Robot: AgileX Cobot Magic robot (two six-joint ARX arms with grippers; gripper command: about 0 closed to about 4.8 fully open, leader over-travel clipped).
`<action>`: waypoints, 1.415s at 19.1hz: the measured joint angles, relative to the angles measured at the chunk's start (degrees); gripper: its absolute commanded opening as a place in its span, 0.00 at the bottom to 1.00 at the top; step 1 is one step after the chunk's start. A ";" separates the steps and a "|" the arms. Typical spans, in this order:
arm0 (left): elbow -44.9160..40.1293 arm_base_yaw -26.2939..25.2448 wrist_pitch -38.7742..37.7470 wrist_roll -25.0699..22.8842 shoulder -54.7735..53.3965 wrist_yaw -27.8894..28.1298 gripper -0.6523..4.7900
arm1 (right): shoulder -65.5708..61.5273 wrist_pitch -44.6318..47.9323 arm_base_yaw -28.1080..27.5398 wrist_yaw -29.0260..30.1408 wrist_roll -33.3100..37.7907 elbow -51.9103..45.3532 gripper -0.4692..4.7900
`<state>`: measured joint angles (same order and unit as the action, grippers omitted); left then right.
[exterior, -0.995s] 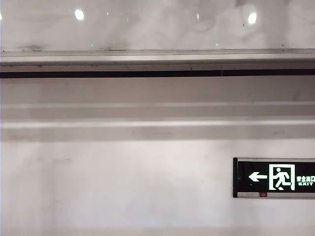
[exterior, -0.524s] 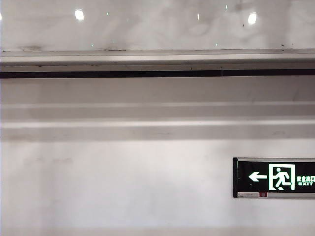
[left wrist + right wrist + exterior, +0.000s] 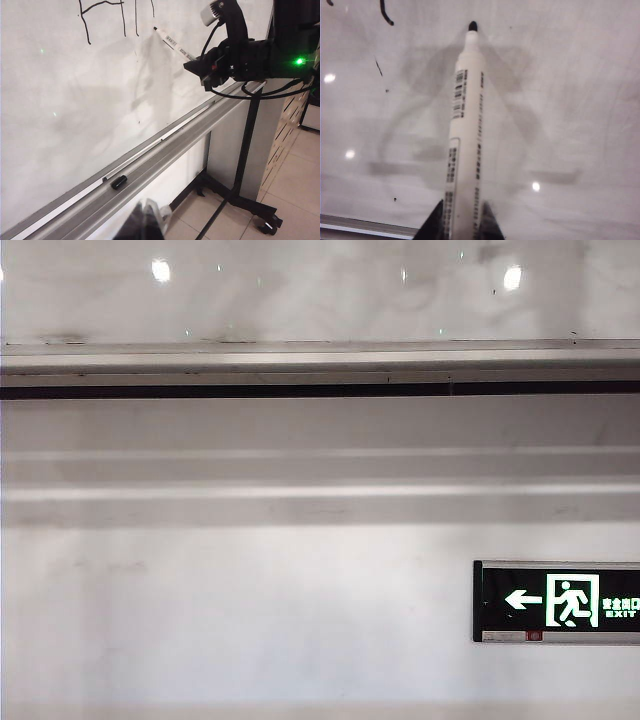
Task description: Take a marker from the whiteboard tray, write "Hi!" on the whiteboard, and then put the marker back vertically into the whiteboard tray.
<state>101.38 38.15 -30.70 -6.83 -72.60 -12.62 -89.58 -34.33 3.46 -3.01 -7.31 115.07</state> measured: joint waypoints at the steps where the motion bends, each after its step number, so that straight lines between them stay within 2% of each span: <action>1: 0.00 0.00 0.00 0.00 0.00 0.00 0.11 | -0.11 -0.09 0.00 0.00 0.00 0.00 0.09; 13: 0.00 0.00 0.00 0.00 0.00 0.00 0.11 | -0.11 -0.24 0.00 0.07 1.01 0.04 0.09; 19: 0.00 0.00 0.00 0.00 0.00 0.00 0.11 | -0.13 -0.96 0.04 -1.75 1.03 0.04 0.09; 27: 0.00 0.00 0.00 0.00 0.00 0.00 0.11 | -0.13 -1.01 -0.02 0.11 1.25 0.04 0.09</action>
<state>101.38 38.15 -30.70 -6.83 -72.60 -12.62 -89.71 -35.33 3.44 -2.90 -6.07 115.11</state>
